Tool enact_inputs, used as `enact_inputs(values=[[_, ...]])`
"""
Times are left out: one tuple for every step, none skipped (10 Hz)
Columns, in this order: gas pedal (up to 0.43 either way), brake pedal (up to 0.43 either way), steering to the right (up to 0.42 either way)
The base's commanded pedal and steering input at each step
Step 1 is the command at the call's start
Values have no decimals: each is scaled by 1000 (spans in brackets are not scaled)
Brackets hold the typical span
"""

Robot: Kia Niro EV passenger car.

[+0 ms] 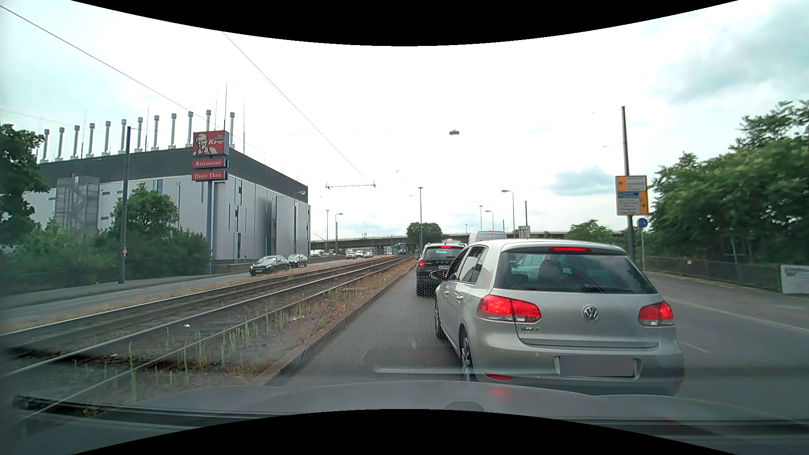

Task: Follow the waypoints while adhering to traffic rules and regulations

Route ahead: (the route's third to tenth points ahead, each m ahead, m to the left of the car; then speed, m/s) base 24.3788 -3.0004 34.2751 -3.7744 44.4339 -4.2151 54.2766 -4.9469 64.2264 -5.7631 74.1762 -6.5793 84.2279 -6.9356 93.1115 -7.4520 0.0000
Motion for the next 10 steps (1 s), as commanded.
enact_inputs(values=[[0, 244, 1], [0, 244, 1], [0, 244, 1], [0, 244, 1], [0, 244, 1], [0, 244, 1], [0, 244, 1], [0, 244, 1], [0, 244, 1], [0, 244, 1]])
